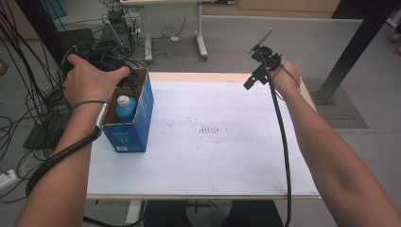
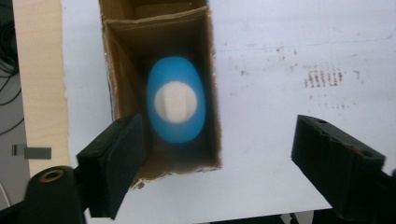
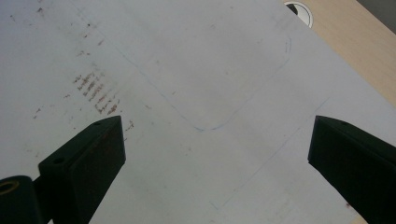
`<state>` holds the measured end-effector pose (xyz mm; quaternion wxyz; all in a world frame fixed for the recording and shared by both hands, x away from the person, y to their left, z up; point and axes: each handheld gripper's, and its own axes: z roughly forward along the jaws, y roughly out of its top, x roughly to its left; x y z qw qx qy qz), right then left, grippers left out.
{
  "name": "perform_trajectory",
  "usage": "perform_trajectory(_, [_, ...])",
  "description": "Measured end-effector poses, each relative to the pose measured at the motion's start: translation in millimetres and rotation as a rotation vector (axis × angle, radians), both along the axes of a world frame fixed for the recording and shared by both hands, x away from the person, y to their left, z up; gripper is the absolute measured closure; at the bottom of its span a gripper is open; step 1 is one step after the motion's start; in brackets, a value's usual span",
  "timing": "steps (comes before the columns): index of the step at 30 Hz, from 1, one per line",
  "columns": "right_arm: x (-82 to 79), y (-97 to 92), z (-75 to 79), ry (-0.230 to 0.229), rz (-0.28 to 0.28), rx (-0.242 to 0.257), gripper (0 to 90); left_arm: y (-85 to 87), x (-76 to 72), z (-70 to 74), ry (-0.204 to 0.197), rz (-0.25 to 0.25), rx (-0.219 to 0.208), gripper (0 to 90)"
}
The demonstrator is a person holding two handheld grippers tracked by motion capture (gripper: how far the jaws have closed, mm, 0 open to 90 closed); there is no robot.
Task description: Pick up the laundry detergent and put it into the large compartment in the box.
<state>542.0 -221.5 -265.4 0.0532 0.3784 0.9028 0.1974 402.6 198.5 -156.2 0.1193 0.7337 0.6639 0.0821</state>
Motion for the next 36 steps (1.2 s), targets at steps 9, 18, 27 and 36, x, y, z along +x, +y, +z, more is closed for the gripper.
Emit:
perform_trajectory(9, [0.1, 1.1, -0.7, -0.001, 0.004, -0.001, 3.9, -22.7, -3.1, 2.7, 0.019, -0.072, 0.001, 8.8])
perform_trajectory(18, [0.1, -2.3, -2.4, 0.003, -0.003, 0.003, 3.9, -46.5, -6.7, 3.9, 0.014, -0.145, -0.018, 7.3])
perform_trajectory(27, [0.0, -2.4, -4.7, 0.010, -0.003, 0.001, 3.9, -78.1, -10.4, 1.6, 0.017, -0.259, -0.039, 5.9])
perform_trajectory(36, [-1.5, -6.4, -3.0, 0.009, -0.011, -0.001, 3.9, -104.8, -16.4, -12.3, 0.054, -0.348, -0.053, 5.6])
